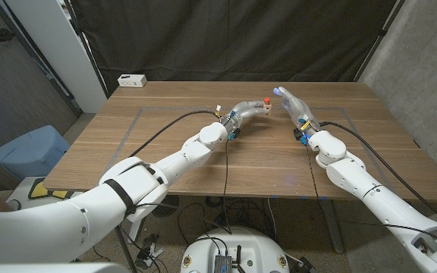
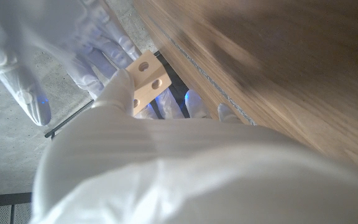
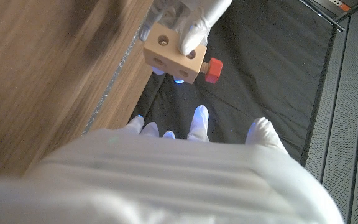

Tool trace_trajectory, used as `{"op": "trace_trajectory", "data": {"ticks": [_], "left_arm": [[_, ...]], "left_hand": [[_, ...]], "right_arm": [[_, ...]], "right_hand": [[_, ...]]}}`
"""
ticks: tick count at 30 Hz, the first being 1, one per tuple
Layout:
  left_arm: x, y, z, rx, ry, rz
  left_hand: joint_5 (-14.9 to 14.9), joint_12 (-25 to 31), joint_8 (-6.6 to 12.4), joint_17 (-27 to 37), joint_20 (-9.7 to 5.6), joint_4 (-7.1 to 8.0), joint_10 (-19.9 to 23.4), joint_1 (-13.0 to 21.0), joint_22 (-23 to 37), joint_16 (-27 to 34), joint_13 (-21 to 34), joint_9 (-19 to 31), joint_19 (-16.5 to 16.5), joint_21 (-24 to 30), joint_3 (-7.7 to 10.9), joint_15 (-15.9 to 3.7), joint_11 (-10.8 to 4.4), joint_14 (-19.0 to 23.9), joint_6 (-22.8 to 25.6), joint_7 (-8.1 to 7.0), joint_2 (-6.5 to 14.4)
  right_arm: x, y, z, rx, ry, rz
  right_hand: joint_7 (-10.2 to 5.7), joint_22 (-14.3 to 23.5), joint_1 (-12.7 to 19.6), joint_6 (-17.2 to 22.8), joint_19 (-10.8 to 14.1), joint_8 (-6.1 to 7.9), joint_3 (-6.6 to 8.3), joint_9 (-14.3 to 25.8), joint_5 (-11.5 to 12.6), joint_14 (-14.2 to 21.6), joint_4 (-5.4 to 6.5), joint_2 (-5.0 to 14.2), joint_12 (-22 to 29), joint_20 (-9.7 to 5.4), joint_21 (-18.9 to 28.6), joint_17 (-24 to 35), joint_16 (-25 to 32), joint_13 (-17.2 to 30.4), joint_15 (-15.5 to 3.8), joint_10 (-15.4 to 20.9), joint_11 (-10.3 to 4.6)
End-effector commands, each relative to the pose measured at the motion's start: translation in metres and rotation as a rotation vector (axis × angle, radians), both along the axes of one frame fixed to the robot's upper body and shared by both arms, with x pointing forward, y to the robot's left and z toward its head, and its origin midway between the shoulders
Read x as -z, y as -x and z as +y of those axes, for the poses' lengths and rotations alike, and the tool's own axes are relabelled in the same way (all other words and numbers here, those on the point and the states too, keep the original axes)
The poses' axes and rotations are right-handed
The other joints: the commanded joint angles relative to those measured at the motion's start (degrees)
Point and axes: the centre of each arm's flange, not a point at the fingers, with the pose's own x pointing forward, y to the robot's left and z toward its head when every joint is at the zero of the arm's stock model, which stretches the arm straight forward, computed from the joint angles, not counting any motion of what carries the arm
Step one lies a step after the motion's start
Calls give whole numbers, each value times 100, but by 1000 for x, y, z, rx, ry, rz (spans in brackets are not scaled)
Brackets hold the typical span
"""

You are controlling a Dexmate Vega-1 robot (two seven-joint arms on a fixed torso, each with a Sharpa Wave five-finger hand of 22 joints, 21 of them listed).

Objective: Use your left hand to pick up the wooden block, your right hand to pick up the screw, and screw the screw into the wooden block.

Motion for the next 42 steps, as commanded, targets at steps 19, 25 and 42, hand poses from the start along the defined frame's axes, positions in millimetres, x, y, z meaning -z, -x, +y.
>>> {"op": "trace_trajectory", "data": {"ticks": [19, 25, 42], "left_arm": [[1, -2, -4, 5, -12, 5], [2, -3, -2, 1, -7, 10], [6, -7, 1, -8, 5, 28]], "left_hand": [[15, 24, 40, 6, 35, -1, 54, -40, 26, -2, 12, 29, -10, 23, 29, -215, 4, 26, 32, 2, 10], [16, 18, 38, 7, 39, 0, 42, -41, 26, -1, 12, 29, -12, 22, 32, -205, 4, 26, 28, 2, 17], [16, 14, 33, 9, 45, 1, 36, -40, 26, 1, 14, 29, -10, 24, 41, -205, 3, 26, 16, 1, 31]], "right_arm": [[1, -2, 11, 39, 75, 7], [3, -1, 13, 52, 73, 4], [7, 0, 18, 64, 74, 15]], "right_hand": [[57, 12, -258, 589, -227, -80, -2, 25, -27, -1066, 131, 214, 56, 7, 44, 12, 49, 16, 3, -609, 47], [93, 11, -244, 784, -221, -68, 28, 29, -11, -1061, 110, 267, 69, 8, 60, -2, 61, 15, 4, -600, 37], [113, 9, -217, 963, -155, -109, 73, 34, 6, -1005, 64, 336, 106, 18, 95, -19, 92, 14, 3, -510, 0]]}}
